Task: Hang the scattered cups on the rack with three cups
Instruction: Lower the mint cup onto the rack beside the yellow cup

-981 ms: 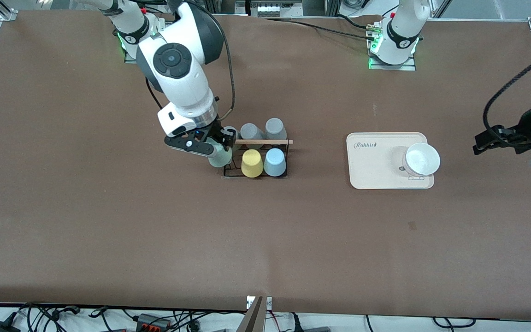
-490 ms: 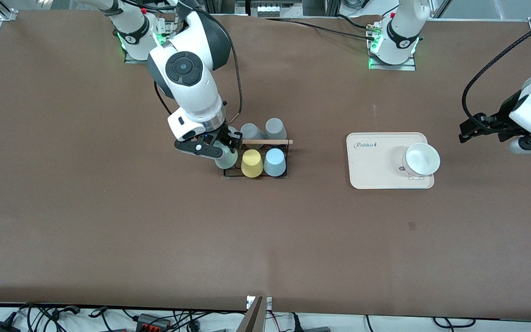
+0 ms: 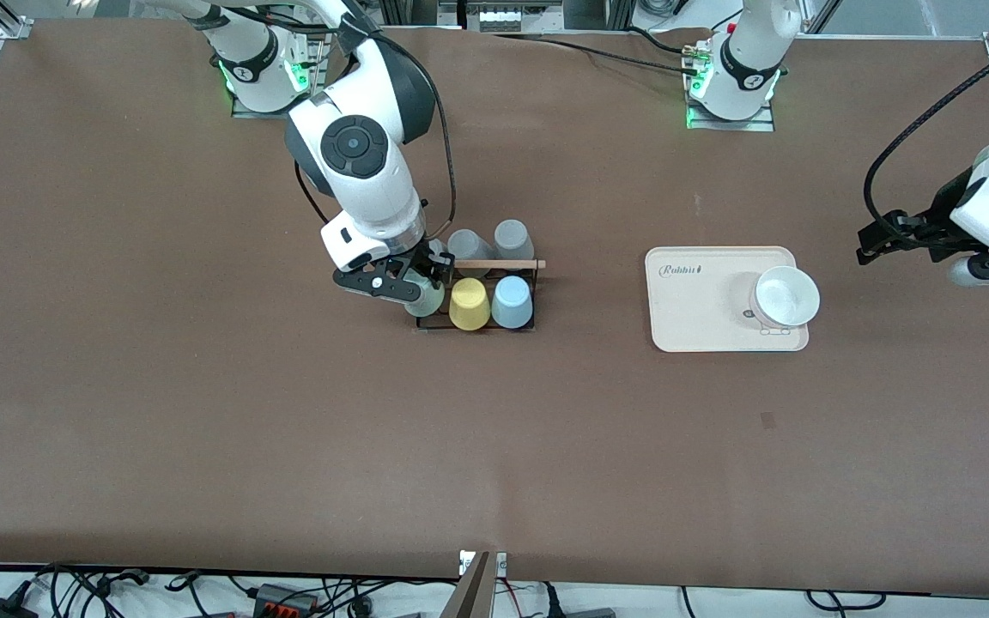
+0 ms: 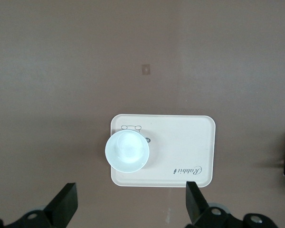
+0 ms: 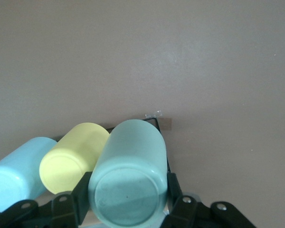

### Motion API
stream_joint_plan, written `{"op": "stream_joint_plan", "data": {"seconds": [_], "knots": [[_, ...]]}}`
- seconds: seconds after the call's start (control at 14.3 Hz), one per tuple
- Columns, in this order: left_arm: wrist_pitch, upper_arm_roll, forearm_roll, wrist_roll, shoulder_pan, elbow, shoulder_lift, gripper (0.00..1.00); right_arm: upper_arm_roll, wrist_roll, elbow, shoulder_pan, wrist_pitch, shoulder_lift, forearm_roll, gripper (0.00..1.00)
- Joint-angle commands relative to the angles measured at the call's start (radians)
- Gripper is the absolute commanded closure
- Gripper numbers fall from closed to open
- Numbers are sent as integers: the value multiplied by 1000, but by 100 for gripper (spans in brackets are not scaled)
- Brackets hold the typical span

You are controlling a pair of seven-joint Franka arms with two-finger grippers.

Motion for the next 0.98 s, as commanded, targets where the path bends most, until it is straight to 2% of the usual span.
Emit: {"op": "stream_joint_plan", "data": {"seconds": [0.0,0.56,0.91], "knots": [[-3,-8,8,-4,9,5,-19,0,-9,14,13,14,6,15,-11,81],[-46,-8,17,7,4,27,-20,0,-9,13,13,21,43,65,-16,80],[-15,-8,17,8,1,22,-20,0,-9,13,10,21,38,70,-33,78]]}}
